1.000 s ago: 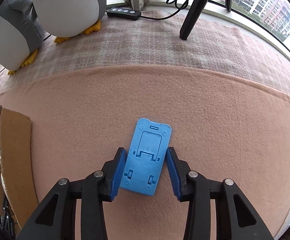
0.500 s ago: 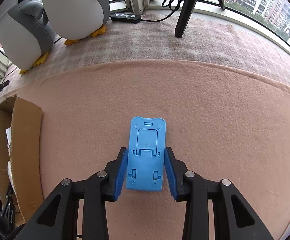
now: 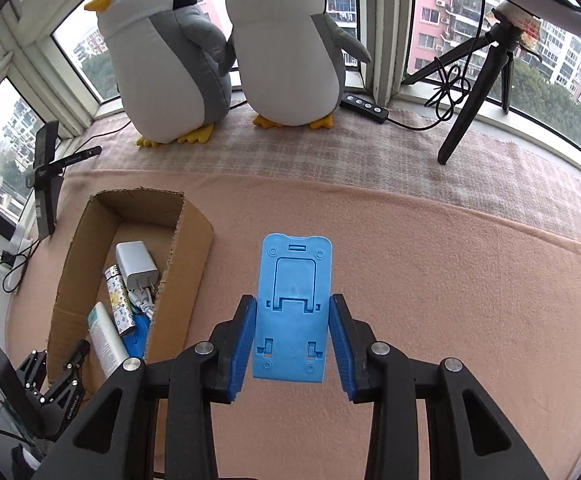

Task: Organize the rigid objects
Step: 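Carry the blue phone stand into the box and open the right tool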

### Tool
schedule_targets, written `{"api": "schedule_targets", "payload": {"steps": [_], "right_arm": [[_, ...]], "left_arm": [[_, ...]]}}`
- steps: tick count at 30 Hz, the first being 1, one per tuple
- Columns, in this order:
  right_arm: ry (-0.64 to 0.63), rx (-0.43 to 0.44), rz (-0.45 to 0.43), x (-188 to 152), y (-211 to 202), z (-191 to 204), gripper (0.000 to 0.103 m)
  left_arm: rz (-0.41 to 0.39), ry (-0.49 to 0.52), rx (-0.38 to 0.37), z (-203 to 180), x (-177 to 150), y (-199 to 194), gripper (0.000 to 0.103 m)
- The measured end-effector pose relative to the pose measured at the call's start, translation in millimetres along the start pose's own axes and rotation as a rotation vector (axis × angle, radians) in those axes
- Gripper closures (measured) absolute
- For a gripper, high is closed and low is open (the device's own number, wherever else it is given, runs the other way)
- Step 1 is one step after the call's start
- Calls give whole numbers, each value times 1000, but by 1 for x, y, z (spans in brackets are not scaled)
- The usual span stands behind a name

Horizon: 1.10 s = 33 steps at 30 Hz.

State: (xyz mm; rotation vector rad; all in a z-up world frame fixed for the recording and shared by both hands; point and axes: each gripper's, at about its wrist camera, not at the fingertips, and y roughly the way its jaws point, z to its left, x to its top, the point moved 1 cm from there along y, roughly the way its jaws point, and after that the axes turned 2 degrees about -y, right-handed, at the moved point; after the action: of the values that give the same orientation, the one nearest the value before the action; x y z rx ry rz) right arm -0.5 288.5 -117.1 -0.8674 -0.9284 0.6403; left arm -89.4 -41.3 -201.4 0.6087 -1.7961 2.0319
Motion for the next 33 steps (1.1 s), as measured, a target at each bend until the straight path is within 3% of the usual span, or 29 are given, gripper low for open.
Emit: {"api": "schedule_targets", "payload": {"steps": [11, 17, 33], "right_arm": [[-204, 71, -17, 13, 10, 90, 70], [-290, 91, 15, 10, 30, 131, 70], [-297, 107, 88, 12, 67, 153, 70]], "left_arm": [[0, -2, -2, 0, 0, 0, 76], [1, -2, -2, 0, 0, 0, 76], [1, -2, -3, 0, 0, 0, 76]]}}
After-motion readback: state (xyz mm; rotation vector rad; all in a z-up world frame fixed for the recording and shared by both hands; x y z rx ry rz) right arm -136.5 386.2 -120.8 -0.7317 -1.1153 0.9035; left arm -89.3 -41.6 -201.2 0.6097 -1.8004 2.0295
